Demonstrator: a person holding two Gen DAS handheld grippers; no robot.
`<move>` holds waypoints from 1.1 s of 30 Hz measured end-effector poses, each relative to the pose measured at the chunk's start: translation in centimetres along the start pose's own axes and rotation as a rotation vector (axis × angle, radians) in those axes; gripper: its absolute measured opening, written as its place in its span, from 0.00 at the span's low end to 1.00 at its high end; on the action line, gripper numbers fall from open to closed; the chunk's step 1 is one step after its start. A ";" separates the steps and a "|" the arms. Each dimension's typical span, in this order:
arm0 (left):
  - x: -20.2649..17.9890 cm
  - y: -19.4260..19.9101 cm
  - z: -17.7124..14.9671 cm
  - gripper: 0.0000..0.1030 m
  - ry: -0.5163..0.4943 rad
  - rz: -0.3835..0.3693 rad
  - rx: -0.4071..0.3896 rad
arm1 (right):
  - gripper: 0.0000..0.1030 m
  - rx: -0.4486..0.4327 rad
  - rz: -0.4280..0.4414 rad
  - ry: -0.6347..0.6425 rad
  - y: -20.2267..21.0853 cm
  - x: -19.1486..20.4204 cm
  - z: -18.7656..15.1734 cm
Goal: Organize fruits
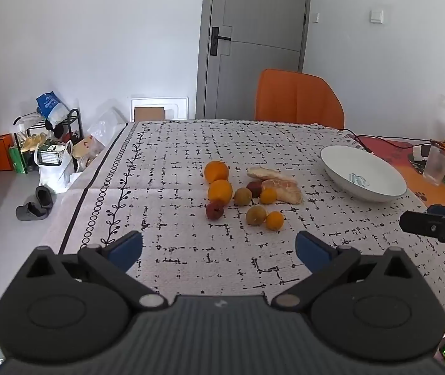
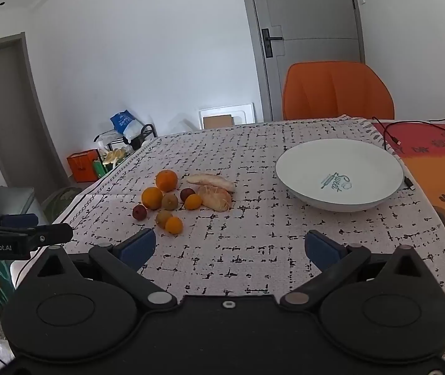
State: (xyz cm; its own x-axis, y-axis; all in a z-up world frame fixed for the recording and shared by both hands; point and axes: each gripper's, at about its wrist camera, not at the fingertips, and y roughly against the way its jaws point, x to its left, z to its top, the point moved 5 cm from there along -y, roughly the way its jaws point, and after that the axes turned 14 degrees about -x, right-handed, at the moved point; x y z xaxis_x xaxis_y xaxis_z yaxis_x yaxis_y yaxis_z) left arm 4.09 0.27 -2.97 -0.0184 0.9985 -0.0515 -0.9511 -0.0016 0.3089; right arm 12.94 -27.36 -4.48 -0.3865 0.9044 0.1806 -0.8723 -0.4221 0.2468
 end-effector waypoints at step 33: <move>0.1 -0.2 0.2 1.00 0.010 0.014 0.009 | 1.00 0.012 0.007 0.006 0.0 0.2 -0.2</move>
State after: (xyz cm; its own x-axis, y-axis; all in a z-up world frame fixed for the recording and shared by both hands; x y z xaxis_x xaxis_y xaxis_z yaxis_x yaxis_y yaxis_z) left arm 4.31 0.39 -2.89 -0.0346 0.9978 -0.0564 -0.9481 -0.0149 0.3177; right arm 12.83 -27.18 -4.63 -0.3942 0.9018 0.1771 -0.8660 -0.4290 0.2570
